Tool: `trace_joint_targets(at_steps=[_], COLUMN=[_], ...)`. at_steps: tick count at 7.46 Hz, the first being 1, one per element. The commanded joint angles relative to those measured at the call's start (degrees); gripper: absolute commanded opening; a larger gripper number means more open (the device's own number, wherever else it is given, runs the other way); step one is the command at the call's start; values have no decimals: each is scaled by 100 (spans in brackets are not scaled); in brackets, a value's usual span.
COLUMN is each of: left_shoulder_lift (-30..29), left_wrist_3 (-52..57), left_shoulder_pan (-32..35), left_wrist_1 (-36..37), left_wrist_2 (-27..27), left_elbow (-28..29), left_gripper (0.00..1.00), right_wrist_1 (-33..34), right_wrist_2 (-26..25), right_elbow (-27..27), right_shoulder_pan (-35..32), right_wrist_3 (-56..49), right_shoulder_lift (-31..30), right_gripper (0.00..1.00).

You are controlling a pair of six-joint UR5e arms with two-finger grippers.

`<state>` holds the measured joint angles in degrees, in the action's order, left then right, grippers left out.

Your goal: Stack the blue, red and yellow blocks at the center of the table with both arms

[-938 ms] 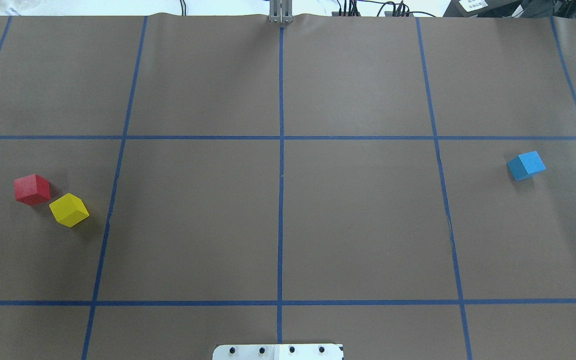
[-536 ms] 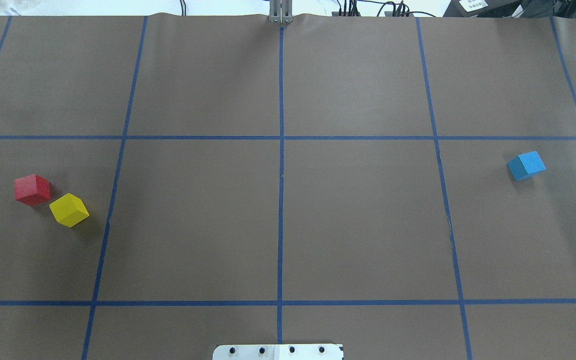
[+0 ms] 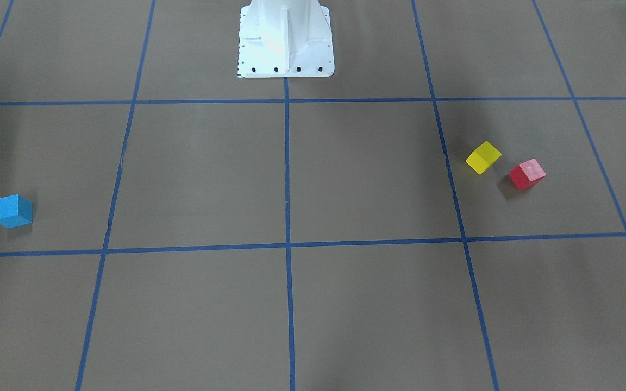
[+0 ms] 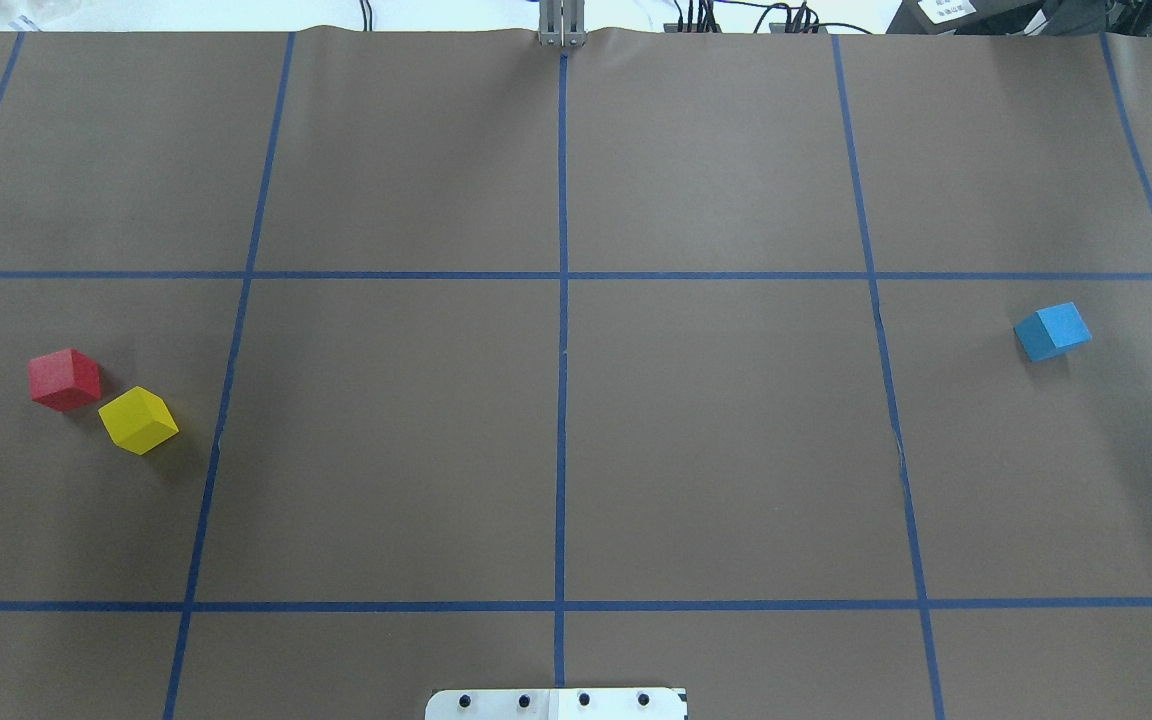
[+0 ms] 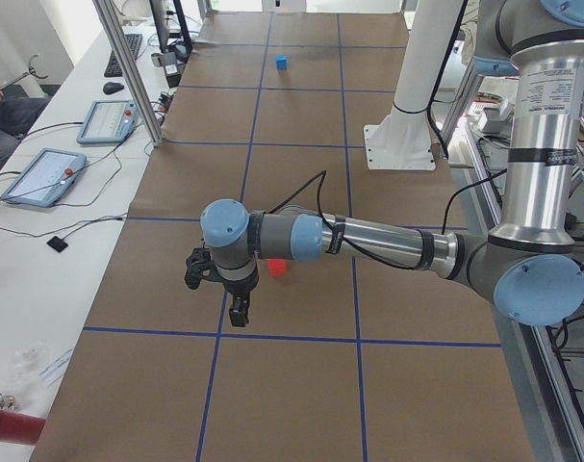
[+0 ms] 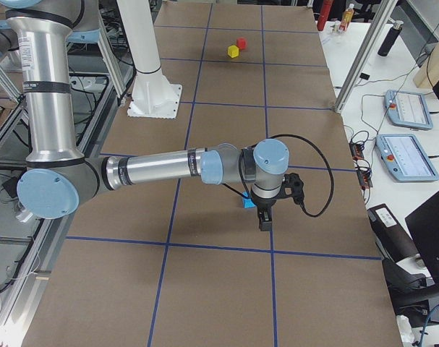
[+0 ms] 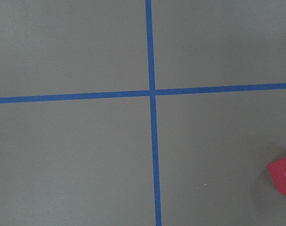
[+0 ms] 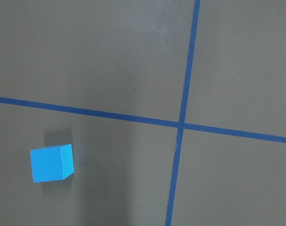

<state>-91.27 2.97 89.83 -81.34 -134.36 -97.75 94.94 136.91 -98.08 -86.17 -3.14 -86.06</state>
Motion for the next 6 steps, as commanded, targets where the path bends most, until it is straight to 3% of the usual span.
trace_joint_targets(at_steps=[1, 3, 5, 6], left_shoulder_lift=[13, 13, 22, 22], left_wrist_3=[-7, -7, -7, -7], left_shoulder_pan=[0, 0, 0, 0], left_wrist_1=[4, 4, 4, 4], left_wrist_2=[6, 6, 6, 6], left_elbow=[1, 10, 1, -7], left_gripper=[100, 100, 100, 100], right_wrist_1=[-20, -824, -1686, -1759], right_wrist_2=[30, -714, -718, -727], right_elbow=[-123, -80, 366, 569], right_shoulder_pan=[930, 1924, 2043, 2069], right_wrist_3=[947, 2048, 2204, 2134], right_shoulder_lift=[316, 415, 301, 318], right_gripper=[100, 100, 100, 100])
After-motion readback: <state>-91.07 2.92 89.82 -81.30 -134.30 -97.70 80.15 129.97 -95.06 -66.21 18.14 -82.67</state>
